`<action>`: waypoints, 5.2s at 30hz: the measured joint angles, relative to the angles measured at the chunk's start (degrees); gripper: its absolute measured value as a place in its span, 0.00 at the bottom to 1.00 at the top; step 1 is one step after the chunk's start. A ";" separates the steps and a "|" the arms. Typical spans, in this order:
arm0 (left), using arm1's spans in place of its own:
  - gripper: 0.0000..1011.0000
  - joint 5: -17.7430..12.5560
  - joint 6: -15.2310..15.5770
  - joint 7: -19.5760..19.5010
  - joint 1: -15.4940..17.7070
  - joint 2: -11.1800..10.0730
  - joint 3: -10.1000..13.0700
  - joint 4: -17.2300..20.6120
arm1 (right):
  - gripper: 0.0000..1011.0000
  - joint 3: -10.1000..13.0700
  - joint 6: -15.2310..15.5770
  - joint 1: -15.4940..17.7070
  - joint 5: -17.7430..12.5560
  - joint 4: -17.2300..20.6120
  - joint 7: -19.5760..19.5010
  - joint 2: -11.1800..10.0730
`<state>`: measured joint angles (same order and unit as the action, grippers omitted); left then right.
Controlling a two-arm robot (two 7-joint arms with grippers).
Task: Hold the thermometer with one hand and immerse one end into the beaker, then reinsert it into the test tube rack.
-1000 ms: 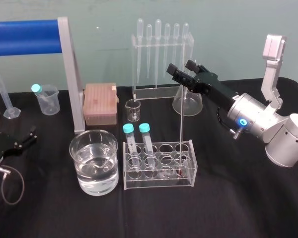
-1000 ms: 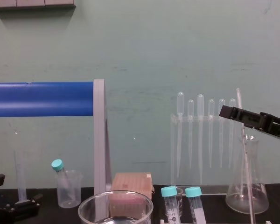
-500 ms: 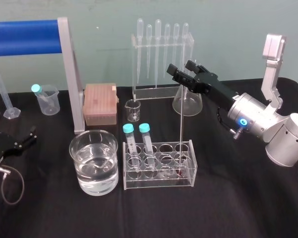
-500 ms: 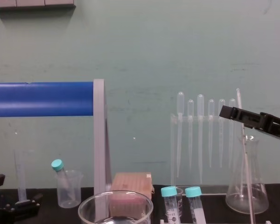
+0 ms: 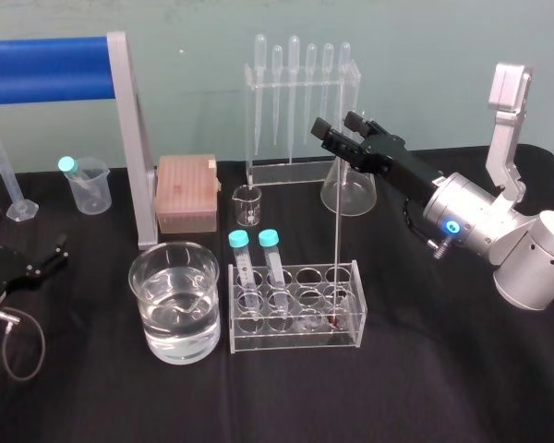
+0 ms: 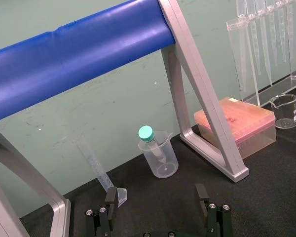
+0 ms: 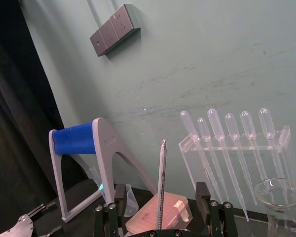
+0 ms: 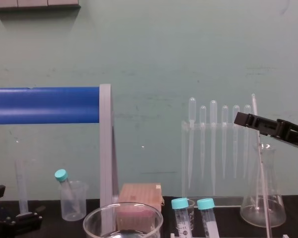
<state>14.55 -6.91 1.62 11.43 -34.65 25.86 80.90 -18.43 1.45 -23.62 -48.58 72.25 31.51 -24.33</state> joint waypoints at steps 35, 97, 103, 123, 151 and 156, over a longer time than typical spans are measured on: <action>1.00 0.00 0.00 0.00 0.00 0.00 0.00 0.00 | 0.06 0.01 -0.06 0.00 0.06 0.02 -0.05 0.00; 1.00 0.00 0.00 0.00 0.00 0.01 0.00 0.00 | 0.06 -5.54 -12.85 -14.49 -2.28 -3.06 18.31 5.45; 1.00 0.00 0.00 0.00 0.00 0.00 0.00 0.00 | 0.06 -7.61 -12.57 -16.20 -2.27 -4.33 20.63 7.35; 1.00 0.00 0.00 0.00 0.00 0.00 0.00 0.00 | 0.06 -13.31 -10.00 -17.59 -5.03 -3.28 25.09 10.77; 1.00 0.00 0.00 0.00 0.00 0.00 0.00 0.00 | 0.06 -17.29 -10.56 -18.84 -1.78 -15.51 26.68 14.90; 1.00 0.00 0.00 0.00 0.00 0.00 0.00 0.00 | 0.06 -17.52 -10.27 -18.49 -1.08 -16.23 26.72 15.03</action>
<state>14.55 -6.91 1.62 11.43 -34.65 25.86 80.90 -35.95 -8.82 -42.11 -49.67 56.02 58.23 -9.30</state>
